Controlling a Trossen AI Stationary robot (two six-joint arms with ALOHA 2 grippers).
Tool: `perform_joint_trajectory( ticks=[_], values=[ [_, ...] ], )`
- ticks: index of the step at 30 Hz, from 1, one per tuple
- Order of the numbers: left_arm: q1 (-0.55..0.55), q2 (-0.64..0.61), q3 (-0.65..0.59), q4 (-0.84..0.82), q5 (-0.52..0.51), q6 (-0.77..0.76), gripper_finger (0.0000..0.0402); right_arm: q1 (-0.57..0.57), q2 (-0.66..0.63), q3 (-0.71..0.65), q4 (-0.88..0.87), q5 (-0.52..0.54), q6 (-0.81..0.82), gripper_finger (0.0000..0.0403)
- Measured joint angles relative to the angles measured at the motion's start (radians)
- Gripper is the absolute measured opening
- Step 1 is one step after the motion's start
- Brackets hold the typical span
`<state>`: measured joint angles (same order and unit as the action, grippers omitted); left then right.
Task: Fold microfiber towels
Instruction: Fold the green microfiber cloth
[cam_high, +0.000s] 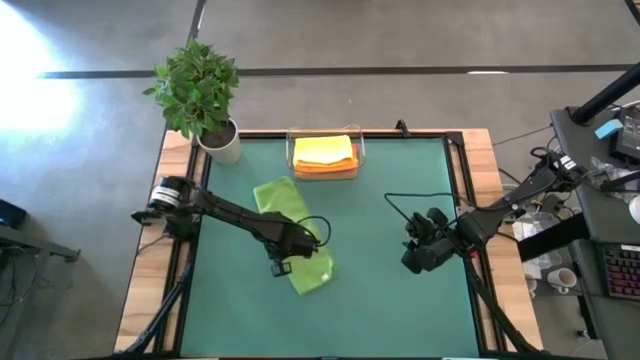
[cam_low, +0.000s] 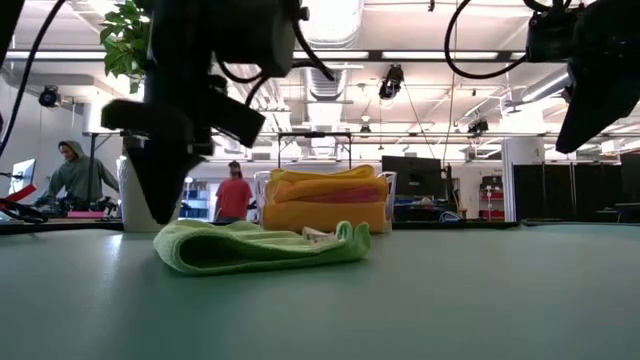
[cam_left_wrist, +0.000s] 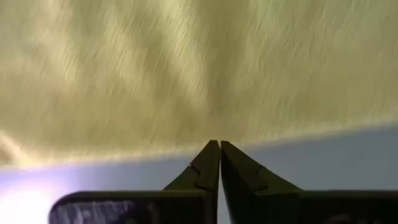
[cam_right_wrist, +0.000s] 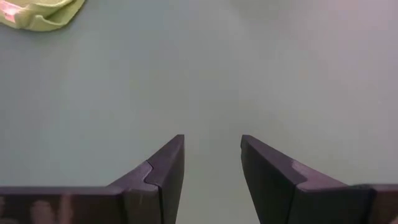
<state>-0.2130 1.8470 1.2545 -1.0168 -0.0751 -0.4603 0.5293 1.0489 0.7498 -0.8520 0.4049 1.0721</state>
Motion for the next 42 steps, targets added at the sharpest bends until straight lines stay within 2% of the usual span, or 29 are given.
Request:
perform_joint_trajectory(
  ticks=[12,18,23,25,27,35,38,42],
  values=[
    [-0.028,-0.059,0.008,-0.021,0.017,0.0,0.0006,0.0,0.0,0.0,0.006,0.0,-0.026,0.0148],
    [-0.046,-0.061,0.008,-0.034,0.049,-0.004,0.0069,0.0,0.0,0.0,0.037,0.007,-0.072,0.0148],
    [-0.046,-0.061,0.009,-0.045,0.179,-0.116,0.0136,0.0,0.0,0.0,0.137,0.007,-0.211,0.0148],
    [-0.05,-0.061,0.008,-0.043,0.248,-0.135,0.0154,0.0,0.0,0.0,0.182,0.008,-0.27,0.0148],
    [-0.072,-0.061,0.008,-0.039,0.266,-0.137,0.0165,-0.008,0.0,0.0,0.213,0.006,-0.317,0.0149],
    [-0.243,-0.065,0.008,0.017,0.176,-0.214,0.0169,-0.091,0.0,0.0,0.254,-0.043,-0.452,0.0189],
    [-0.318,-0.065,0.008,0.112,0.121,-0.217,0.0169,-0.12,0.0,0.0,0.324,-0.046,-0.583,0.0202],
    [-0.397,-0.065,0.008,0.229,-0.015,-0.218,0.0169,-0.15,0.023,0.0,0.489,-0.092,-0.812,0.0203]
  ],
)
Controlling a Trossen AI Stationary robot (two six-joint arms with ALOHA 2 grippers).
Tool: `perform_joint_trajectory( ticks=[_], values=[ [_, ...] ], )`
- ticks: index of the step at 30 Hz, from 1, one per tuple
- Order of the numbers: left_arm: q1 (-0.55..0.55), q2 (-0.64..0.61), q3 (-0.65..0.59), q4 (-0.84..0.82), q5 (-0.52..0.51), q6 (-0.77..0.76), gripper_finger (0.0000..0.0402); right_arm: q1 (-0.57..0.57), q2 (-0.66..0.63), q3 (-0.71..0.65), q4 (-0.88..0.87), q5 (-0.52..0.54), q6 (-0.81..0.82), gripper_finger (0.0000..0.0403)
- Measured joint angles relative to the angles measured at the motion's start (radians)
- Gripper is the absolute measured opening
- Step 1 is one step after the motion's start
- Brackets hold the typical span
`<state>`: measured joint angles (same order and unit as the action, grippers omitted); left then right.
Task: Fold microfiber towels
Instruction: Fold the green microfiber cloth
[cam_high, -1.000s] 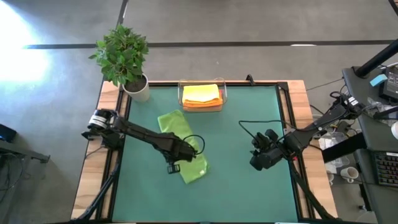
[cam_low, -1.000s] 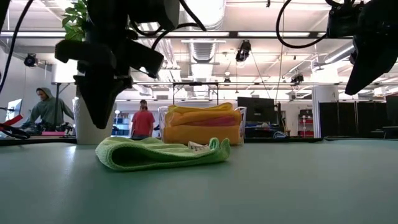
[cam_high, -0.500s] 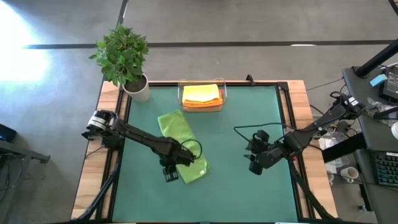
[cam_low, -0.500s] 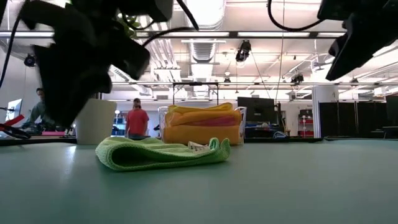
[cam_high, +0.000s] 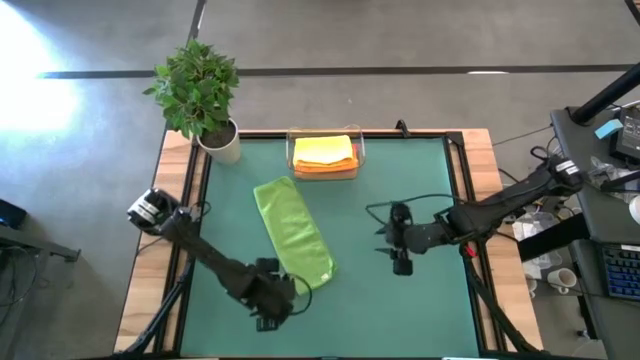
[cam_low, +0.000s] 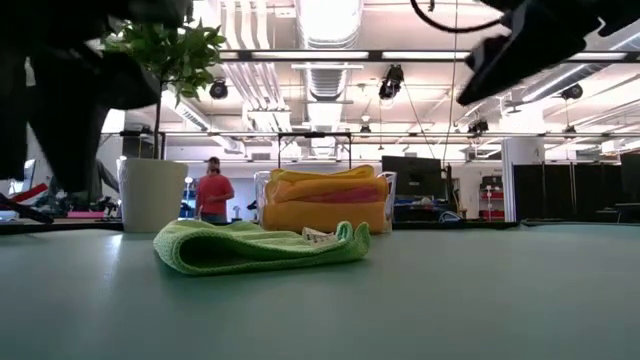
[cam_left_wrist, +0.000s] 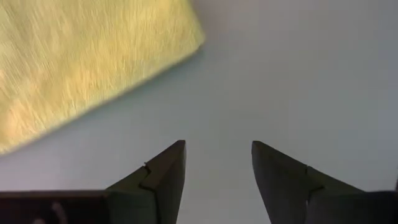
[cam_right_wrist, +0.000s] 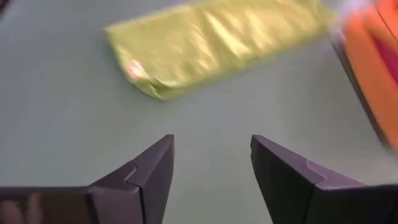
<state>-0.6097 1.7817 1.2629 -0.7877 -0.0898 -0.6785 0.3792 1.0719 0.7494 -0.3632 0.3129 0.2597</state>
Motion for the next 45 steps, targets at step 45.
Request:
perform_joint_trajectory(
  ticks=[45],
  values=[
    [0.063,0.144,-0.031,0.222,-0.241,0.11,0.0056,-0.108,0.837,0.5,0.087,-0.306,-0.574,0.011]
  ],
)
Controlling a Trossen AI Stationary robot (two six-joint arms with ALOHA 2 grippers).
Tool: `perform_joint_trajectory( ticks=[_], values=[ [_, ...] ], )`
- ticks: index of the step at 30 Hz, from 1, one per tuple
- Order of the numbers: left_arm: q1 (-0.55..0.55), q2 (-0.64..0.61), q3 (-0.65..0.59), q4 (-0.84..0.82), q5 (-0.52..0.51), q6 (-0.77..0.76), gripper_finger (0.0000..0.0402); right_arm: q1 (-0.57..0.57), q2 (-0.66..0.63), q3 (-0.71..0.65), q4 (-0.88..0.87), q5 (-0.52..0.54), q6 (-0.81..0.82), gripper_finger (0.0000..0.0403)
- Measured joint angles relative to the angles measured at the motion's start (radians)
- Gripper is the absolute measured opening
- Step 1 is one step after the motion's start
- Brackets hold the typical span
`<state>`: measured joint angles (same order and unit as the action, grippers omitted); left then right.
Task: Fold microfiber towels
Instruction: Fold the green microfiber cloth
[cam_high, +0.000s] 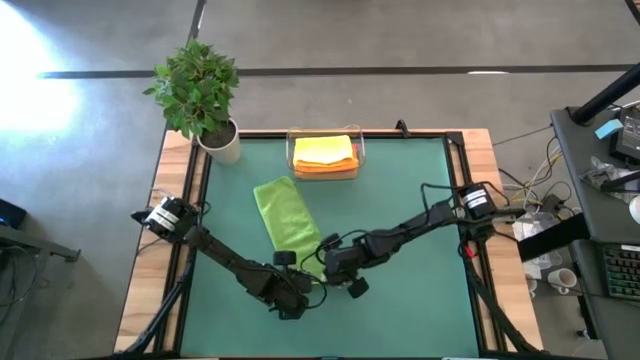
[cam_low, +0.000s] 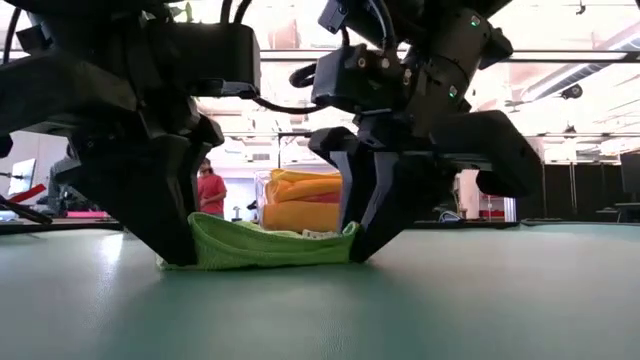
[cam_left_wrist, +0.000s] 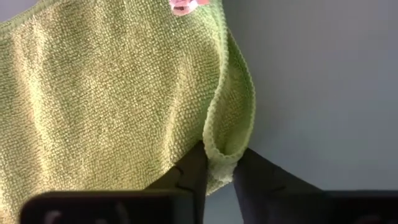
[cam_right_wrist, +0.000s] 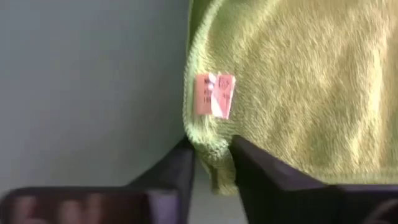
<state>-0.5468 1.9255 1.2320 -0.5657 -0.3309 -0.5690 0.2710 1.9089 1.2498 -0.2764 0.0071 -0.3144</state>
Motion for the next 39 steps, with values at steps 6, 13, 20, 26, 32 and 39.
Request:
perform_joint_trajectory(
  ticks=[6,13,20,26,32,39],
  values=[
    [0.0,0.0,0.0,0.009,0.001,0.0,0.0008,-0.014,-0.013,0.009,-0.049,-0.021,0.048,0.0016],
    [-0.005,-0.02,0.034,0.01,0.04,-0.023,0.0003,-0.01,-0.015,0.131,-0.262,-0.049,0.167,0.001],
    [-0.012,-0.09,0.072,0.01,0.189,-0.083,0.0003,-0.001,-0.015,0.293,-0.466,-0.124,0.329,0.0009],
    [-0.036,-0.144,0.129,0.007,0.248,-0.162,0.0003,0.031,-0.016,0.411,-0.573,-0.147,0.423,0.0009],
    [-0.073,-0.164,0.188,-0.013,0.248,-0.27,0.0001,0.082,-0.016,0.51,-0.654,-0.142,0.471,0.0009],
    [-0.097,-0.164,0.208,-0.155,0.193,-0.324,0.0001,0.107,-0.017,0.557,-0.654,-0.023,0.46,0.0009]
  ],
)
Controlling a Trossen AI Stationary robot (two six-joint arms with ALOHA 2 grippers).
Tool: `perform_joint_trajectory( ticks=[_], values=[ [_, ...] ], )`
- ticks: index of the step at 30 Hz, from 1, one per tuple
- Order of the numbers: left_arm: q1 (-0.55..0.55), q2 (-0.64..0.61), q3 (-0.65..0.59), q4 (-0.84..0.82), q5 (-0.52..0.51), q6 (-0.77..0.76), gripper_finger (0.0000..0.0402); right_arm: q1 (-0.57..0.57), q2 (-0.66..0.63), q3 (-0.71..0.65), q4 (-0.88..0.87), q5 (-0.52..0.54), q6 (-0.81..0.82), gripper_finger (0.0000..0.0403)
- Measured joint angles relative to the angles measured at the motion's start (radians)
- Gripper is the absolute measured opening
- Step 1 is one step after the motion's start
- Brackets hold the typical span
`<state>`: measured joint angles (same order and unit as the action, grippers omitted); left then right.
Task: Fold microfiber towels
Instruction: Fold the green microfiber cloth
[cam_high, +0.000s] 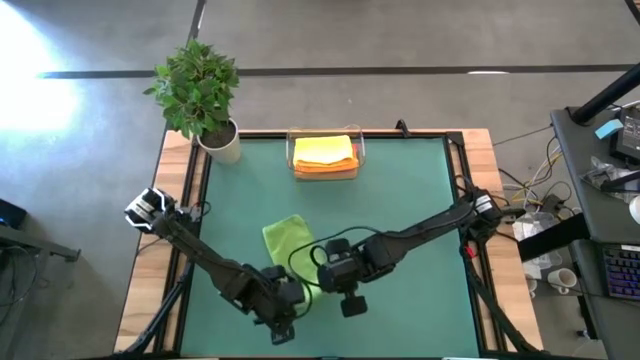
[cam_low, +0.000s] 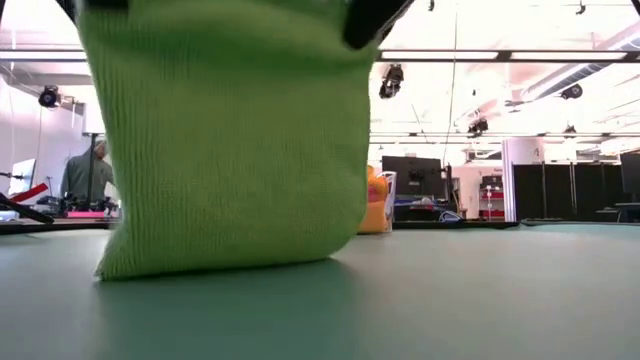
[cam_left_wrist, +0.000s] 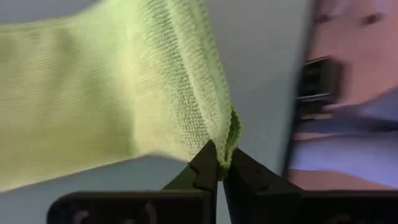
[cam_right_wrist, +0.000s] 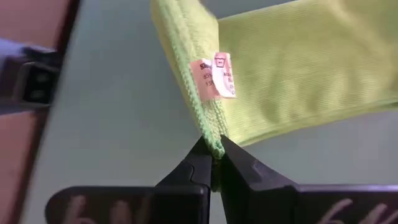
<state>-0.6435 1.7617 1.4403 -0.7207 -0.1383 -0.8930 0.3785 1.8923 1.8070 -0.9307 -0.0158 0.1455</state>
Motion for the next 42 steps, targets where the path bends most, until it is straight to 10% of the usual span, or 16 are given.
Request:
perform_joint_trajectory(
  ticks=[18,42],
  values=[
    [0.136,-0.033,-0.007,-0.553,-0.176,-0.067,0.0001,-0.192,0.136,-0.021,0.18,0.203,-0.164,0.0009],
    [0.257,-0.031,-0.117,-0.568,-0.185,-0.036,0.0003,-0.32,0.171,-0.038,0.28,0.174,-0.2,0.0009]
  ],
)
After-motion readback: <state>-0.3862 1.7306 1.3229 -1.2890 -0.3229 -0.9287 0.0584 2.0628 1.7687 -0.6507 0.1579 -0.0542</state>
